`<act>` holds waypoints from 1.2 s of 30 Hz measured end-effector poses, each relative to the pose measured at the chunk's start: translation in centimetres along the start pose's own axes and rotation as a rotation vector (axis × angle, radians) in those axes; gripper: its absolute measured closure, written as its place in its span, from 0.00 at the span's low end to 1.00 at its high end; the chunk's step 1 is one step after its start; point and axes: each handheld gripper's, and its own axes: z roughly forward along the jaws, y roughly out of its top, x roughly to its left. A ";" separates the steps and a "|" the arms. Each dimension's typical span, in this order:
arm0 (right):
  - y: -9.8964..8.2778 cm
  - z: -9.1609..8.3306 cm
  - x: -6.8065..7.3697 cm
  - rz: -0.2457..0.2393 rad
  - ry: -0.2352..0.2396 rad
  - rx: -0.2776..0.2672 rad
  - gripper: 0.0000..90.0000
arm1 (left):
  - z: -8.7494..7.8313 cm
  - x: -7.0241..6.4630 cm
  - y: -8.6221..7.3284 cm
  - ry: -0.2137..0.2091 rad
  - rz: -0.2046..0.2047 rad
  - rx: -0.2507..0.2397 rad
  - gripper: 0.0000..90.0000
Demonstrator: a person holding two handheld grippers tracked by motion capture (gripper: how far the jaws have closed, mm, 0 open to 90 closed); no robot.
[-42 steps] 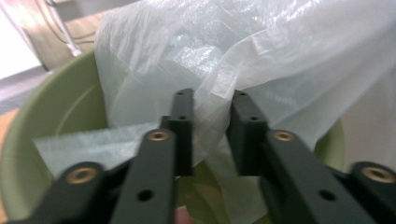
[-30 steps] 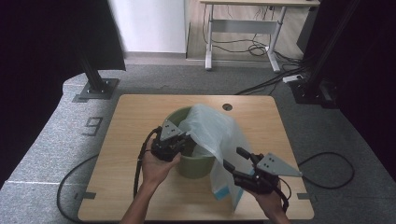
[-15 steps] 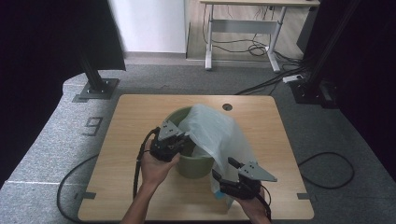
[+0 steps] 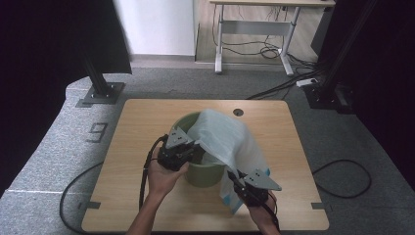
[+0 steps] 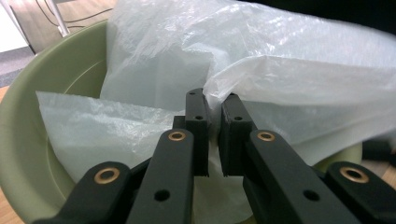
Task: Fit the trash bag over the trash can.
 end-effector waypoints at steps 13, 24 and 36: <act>5.2 -3.9 -3.7 -0.053 -0.093 -0.146 0.98 | 0.3 -1.2 0.7 -0.044 0.042 -0.008 0.78; 10.0 -2.5 -2.5 -0.155 -0.050 -0.143 0.98 | -0.9 -2.7 1.8 -0.011 0.085 -0.065 0.45; 9.8 -1.4 -1.8 -0.142 0.044 -0.098 0.96 | -0.6 -1.8 1.7 -0.031 0.089 -0.037 0.91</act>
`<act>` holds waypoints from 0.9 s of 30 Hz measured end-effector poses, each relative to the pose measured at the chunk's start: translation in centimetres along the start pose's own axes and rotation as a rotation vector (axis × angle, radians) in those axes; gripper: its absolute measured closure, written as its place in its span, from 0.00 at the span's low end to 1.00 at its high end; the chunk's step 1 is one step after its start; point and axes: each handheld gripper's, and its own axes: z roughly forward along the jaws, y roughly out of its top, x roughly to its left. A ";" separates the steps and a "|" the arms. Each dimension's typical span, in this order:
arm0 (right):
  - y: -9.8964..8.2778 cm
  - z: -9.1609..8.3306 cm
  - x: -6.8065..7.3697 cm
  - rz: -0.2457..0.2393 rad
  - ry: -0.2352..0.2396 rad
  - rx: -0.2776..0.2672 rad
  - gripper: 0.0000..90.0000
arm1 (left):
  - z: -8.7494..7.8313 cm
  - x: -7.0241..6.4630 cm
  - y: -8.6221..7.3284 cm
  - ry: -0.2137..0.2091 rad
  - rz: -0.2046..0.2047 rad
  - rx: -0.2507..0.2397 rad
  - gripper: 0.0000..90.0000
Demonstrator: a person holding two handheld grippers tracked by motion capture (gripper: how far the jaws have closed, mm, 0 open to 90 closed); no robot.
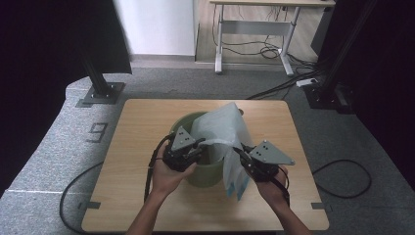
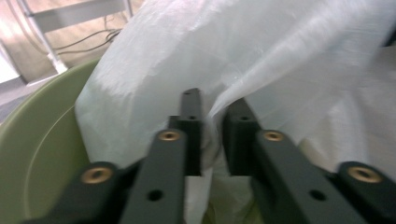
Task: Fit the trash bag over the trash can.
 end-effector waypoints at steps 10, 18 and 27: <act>-1.4 -1.8 -0.2 0.064 0.090 -0.073 0.63 | -0.3 3.2 -1.0 0.053 -0.074 0.038 0.99; -2.1 -5.0 -0.3 0.086 0.105 -0.145 0.57 | -0.6 5.0 -1.7 0.083 -0.139 0.059 0.99; -3.9 -6.7 -2.3 0.125 0.026 -0.145 0.57 | -0.6 6.4 -2.6 0.077 -0.190 0.074 0.98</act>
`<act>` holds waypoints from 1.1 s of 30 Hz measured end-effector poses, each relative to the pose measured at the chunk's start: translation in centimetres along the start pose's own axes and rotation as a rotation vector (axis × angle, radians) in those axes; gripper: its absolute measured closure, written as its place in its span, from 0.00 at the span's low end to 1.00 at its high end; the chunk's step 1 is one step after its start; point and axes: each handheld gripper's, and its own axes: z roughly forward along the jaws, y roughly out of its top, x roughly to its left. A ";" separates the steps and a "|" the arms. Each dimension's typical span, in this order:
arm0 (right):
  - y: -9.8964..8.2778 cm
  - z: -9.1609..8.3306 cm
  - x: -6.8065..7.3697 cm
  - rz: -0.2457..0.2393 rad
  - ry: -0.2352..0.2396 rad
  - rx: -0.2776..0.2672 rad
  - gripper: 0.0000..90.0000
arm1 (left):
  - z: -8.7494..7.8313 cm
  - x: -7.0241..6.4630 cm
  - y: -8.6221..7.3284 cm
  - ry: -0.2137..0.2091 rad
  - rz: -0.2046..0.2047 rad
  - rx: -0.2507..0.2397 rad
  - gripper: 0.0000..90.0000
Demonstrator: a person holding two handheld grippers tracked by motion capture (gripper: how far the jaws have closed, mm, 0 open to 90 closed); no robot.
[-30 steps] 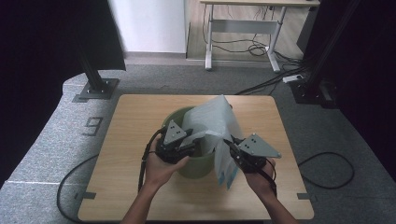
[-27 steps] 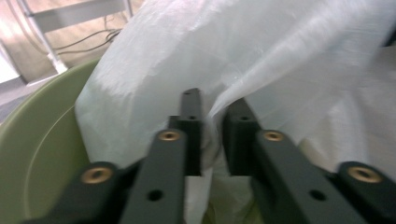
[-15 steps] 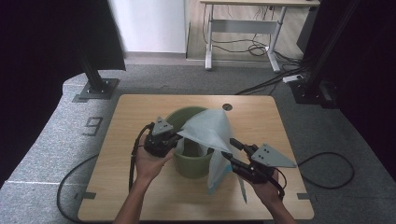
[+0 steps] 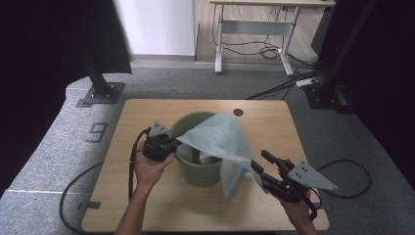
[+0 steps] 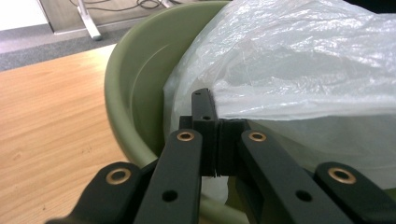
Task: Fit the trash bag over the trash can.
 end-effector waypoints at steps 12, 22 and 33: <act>-2.7 -1.6 -4.6 0.100 -0.099 0.073 0.57 | -0.3 0.9 -0.1 0.008 -0.035 -0.001 0.97; -6.1 0.1 -6.1 0.131 -0.082 0.187 0.53 | -0.2 1.1 0.0 0.012 -0.047 -0.001 0.97; -8.8 3.2 -5.3 0.155 0.021 0.207 0.45 | -0.2 1.1 0.2 0.016 -0.041 0.006 0.94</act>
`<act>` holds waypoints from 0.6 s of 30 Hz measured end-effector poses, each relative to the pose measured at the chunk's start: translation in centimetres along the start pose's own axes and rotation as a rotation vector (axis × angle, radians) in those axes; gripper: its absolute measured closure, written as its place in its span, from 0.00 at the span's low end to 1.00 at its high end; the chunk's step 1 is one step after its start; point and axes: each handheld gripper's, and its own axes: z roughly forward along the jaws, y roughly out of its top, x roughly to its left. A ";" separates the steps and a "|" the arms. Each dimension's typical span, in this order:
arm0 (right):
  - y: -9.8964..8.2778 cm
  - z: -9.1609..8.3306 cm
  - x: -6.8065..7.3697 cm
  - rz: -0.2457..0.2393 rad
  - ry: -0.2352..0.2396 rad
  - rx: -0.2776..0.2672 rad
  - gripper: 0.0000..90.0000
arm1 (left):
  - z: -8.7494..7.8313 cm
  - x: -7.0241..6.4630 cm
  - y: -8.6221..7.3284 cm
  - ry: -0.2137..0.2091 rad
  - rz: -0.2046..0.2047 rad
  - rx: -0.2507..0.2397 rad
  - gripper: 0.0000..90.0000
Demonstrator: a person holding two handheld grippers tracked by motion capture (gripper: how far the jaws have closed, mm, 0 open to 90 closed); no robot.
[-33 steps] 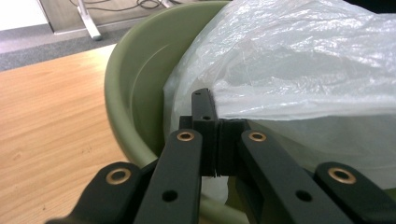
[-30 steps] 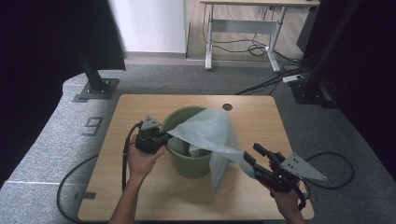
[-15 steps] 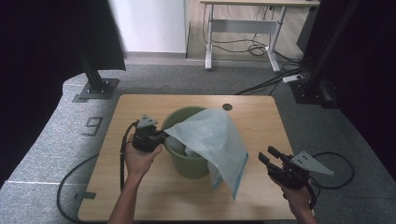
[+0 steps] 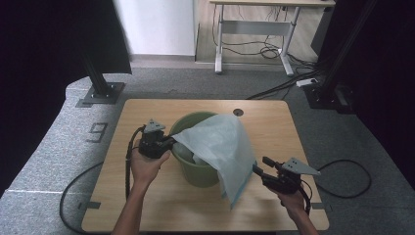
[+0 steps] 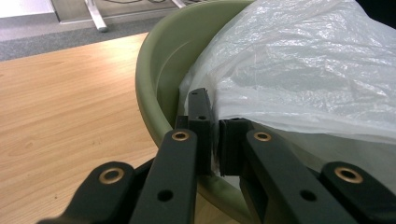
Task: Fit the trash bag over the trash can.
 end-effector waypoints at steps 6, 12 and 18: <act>0.6 -0.2 2.4 -0.053 0.043 0.001 0.41 | -0.6 -1.2 0.0 -0.034 0.063 -0.053 0.55; 0.9 0.6 2.0 -0.024 0.026 0.016 0.42 | -1.7 -3.5 -0.2 -0.041 0.180 -0.079 0.29; 0.9 0.7 2.1 -0.022 0.024 0.016 0.42 | -1.6 -4.4 -0.1 -0.076 0.217 -0.085 0.30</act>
